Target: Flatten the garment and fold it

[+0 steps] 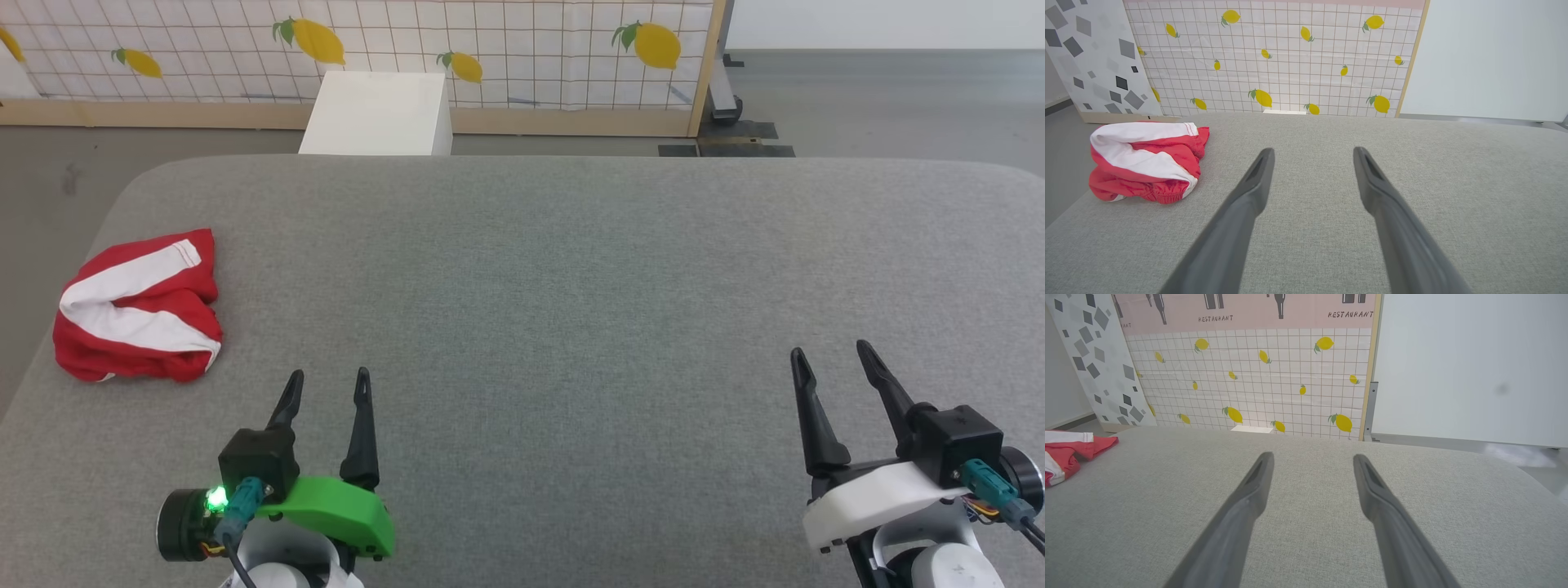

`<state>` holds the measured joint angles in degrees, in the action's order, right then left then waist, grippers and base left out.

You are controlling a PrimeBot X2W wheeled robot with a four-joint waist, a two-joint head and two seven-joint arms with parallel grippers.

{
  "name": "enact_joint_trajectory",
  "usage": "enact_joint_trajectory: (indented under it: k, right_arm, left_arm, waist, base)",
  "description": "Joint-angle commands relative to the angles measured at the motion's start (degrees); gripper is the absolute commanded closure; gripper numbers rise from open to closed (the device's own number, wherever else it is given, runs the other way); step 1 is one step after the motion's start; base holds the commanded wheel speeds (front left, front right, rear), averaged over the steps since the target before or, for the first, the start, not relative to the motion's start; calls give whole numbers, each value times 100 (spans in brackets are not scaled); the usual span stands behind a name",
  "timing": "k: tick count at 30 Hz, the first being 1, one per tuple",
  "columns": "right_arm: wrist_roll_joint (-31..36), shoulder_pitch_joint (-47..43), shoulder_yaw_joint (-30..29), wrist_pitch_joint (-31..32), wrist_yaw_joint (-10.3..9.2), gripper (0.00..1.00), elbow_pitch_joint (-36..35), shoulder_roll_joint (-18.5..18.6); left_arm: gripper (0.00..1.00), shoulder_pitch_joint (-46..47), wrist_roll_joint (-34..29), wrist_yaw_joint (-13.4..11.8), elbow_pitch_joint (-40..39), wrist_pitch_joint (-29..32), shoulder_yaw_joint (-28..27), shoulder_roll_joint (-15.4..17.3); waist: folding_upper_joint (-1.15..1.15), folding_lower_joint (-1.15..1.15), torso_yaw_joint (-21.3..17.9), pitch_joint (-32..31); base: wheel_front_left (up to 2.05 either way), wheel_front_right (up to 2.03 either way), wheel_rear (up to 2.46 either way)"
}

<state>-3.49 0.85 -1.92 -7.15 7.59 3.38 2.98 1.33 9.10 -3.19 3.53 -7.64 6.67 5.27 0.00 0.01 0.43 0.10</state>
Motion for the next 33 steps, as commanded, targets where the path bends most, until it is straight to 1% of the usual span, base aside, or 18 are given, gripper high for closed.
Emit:
enact_joint_trajectory:
  k: [1,6,15,23,33]
  right_arm:
    - [-40,-26,-21,-72,-5,0,29,-6]
    - [-44,-50,-69,-126,-6,0,45,-6]
    - [-74,-53,-88,-198,-7,0,51,-7]
    - [-85,-37,-114,-282,-7,0,88,-8]
    - [-121,-27,-96,-387,-8,0,156,-9]
  left_arm:
    - [0,115,54,-63,31,-59,40,50]
    - [0,162,107,-106,68,-118,109,66]
    - [0,197,202,-191,124,-227,193,122]
    - [0,241,293,-264,140,-325,276,166]
    - [0,261,430,-359,187,-444,368,233]
  waist:
    - [0,-1,13,5]
    - [0,-1,168,14]
    - [0,-1,719,39]
    - [0,-1,1337,96]
    - [0,-1,2212,90]
  base:
    - [0,0,0]
    - [0,0,0]
    - [0,0,0]
    - [0,0,0]
    - [0,0,0]
